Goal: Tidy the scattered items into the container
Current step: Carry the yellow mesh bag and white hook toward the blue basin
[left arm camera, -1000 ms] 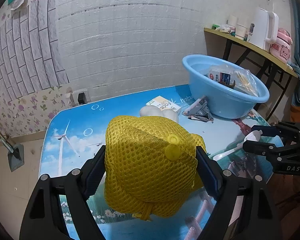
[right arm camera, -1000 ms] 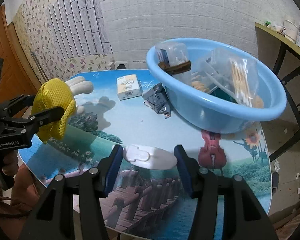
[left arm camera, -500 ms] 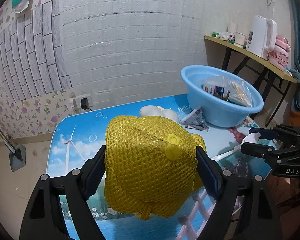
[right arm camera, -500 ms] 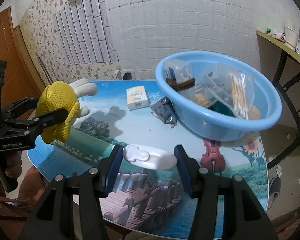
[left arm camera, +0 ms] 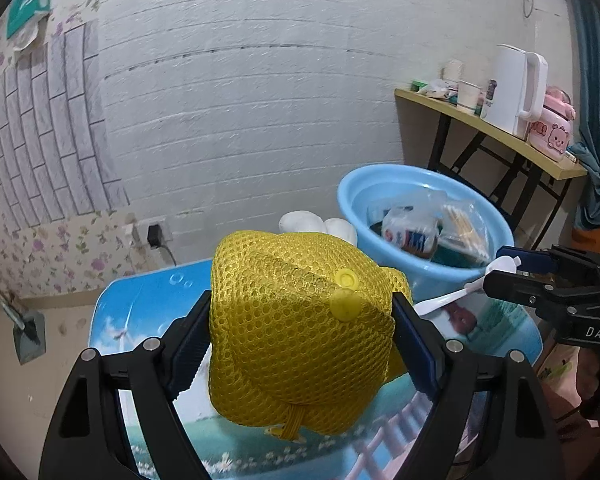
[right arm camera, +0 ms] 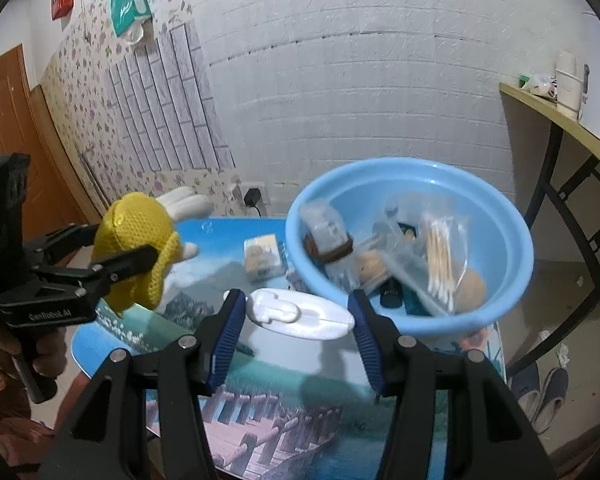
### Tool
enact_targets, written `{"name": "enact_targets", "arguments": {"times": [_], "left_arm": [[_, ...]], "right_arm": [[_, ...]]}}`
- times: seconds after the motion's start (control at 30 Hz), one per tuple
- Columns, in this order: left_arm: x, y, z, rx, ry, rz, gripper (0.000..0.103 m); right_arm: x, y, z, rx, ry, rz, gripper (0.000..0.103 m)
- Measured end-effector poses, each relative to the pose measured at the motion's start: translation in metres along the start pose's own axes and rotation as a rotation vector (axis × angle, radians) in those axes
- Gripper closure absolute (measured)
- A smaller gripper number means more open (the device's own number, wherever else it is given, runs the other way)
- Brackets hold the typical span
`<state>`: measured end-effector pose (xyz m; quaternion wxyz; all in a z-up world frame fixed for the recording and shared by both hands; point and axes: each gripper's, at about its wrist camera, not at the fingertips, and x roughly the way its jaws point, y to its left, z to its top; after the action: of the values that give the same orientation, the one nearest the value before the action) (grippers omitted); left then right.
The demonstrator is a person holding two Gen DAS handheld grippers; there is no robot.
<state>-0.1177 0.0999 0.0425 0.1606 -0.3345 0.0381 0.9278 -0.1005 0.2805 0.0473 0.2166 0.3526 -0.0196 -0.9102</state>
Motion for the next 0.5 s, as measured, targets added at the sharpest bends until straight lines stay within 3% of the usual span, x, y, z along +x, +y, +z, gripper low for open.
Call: {"name": "enact_targets", "arguments": {"times": [0.5], "left_arm": [[0.031, -0.033, 0.034, 0.056, 0.010, -0.038, 0.020]], "right_arm": [[0.010, -0.042, 0.012, 0.068, -0.025, -0.006, 0.051]]}}
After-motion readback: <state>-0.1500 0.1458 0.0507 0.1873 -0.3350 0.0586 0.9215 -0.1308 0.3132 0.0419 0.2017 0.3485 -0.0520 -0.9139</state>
